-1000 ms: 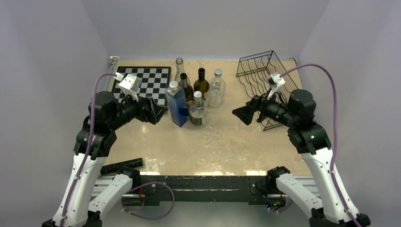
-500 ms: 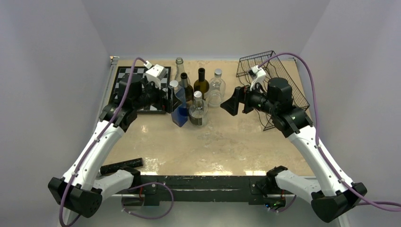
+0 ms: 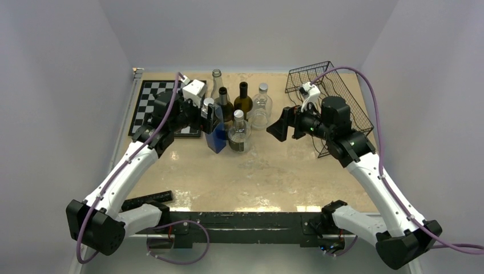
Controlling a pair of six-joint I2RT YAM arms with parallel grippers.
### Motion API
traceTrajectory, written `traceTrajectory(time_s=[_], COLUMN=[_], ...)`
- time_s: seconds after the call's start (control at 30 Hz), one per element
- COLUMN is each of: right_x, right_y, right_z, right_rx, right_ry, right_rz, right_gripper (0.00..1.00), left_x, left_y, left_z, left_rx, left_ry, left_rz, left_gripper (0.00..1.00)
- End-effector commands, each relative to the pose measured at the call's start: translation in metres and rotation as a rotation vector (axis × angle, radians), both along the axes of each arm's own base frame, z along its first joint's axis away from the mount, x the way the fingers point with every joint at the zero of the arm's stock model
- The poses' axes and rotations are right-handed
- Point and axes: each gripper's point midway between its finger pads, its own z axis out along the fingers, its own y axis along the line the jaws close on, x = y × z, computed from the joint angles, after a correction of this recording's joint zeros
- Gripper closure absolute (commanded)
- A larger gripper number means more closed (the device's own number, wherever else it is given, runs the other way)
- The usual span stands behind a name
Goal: Put the wine bottle on the wine rack
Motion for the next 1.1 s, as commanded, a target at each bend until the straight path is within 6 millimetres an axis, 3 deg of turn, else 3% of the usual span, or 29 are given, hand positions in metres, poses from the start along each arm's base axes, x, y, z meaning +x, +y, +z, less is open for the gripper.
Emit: traceTrajectory(time_s=[0.0, 0.2, 0.33, 0.43, 0.63, 0.7, 0.83, 0.87, 0.97, 1.0, 1.07], right_x=[-0.002, -0.004, -0.004, -0.004, -0.003, -0.002, -0.002, -0.005, -0.013, -0.014, -0.017], right_y=[0.000, -0.002, -0.002, -0.001, -0.001, -0.001, 0.001, 0.004, 0.009, 0.009, 0.011], right_z=[0.014, 0.013, 0.009, 0.007, 0.004, 0.003, 0.002, 0.003, 0.006, 0.007, 0.009], right_rx=[0.024, 0.022, 0.019, 0.019, 0.016, 0.015, 0.015, 0.013, 0.018, 0.017, 0.015], right_ry=[-0.055, -0.050, -0.040, -0.032, -0.027, -0.023, -0.018, -0.034, -0.088, -0.108, -0.134], right_rz=[-0.005, -0.011, -0.010, -0.008, -0.012, -0.012, 0.002, 0.033, 0.099, 0.113, 0.134], right_gripper=[0.02, 0.02, 0.02, 0.02, 0.02, 0.02, 0.01, 0.02, 0.02, 0.01, 0.01], left_x=[0.013, 0.016, 0.014, 0.017, 0.018, 0.018, 0.020, 0.020, 0.018, 0.016, 0.011], left_y=[-0.003, -0.007, -0.007, -0.006, -0.008, -0.008, -0.007, -0.007, -0.002, 0.000, 0.003], left_z=[0.009, 0.000, 0.002, 0.006, 0.000, 0.000, -0.004, -0.003, 0.004, 0.008, 0.020], left_rx=[-0.015, -0.033, -0.059, -0.080, -0.101, -0.115, -0.117, -0.116, -0.109, -0.107, -0.108], left_ry=[-0.134, -0.127, -0.176, -0.246, -0.282, -0.296, -0.294, -0.298, -0.320, -0.331, -0.351], left_rz=[0.001, -0.005, -0.009, 0.002, -0.003, 0.000, 0.011, 0.015, 0.029, 0.035, 0.033], left_gripper=[0.02, 0.18, 0.18, 0.10, 0.12, 0.19, 0.45, 0.54, 0.95, 1.00, 1.00])
